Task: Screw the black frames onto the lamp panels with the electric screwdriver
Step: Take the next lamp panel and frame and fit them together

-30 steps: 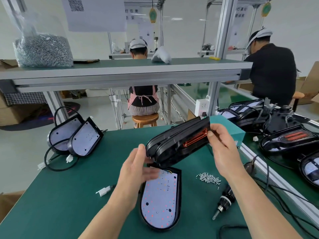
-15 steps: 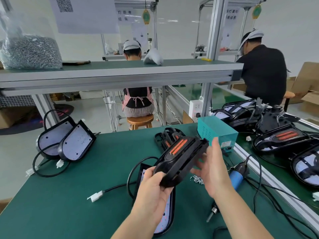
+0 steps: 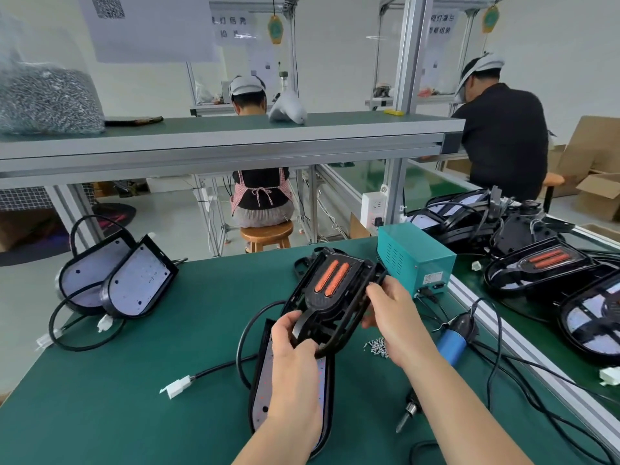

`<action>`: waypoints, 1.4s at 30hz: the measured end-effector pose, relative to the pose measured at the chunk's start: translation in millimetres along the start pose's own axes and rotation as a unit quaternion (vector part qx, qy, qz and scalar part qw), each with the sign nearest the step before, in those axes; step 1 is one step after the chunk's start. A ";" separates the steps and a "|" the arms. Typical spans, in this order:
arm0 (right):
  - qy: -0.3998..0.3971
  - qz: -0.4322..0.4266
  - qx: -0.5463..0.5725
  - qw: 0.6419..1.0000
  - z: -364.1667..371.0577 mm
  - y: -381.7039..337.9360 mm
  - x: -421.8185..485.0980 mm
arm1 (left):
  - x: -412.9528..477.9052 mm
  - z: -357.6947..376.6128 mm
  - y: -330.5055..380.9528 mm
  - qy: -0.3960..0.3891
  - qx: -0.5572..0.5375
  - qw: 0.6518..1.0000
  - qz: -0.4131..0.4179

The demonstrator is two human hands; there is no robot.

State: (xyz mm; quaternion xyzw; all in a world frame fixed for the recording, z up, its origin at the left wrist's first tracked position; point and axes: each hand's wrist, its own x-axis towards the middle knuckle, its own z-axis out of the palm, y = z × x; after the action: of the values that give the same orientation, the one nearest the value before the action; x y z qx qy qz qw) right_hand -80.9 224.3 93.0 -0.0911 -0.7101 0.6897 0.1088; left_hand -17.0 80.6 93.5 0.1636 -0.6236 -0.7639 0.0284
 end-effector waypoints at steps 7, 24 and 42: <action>-0.053 -0.097 -0.053 0.992 -10.2 1.8 13.5 | 12.2 -4.5 -0.1 -0.021 0.105 0.992 0.059; 0.109 0.187 0.097 0.971 -20.1 45.8 96.8 | -14.4 -25.9 -20.8 0.015 0.200 0.969 0.148; -0.066 0.037 -0.096 0.992 1.6 20.1 -32.1 | -26.4 -46.3 -34.4 0.004 0.286 0.940 0.185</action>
State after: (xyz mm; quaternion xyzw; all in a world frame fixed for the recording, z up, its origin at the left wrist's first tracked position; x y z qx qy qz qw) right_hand -50.9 214.5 72.0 -0.0812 -0.7750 0.6261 0.0267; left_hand 26.7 51.0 58.3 0.0496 -0.8351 -0.5336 0.1240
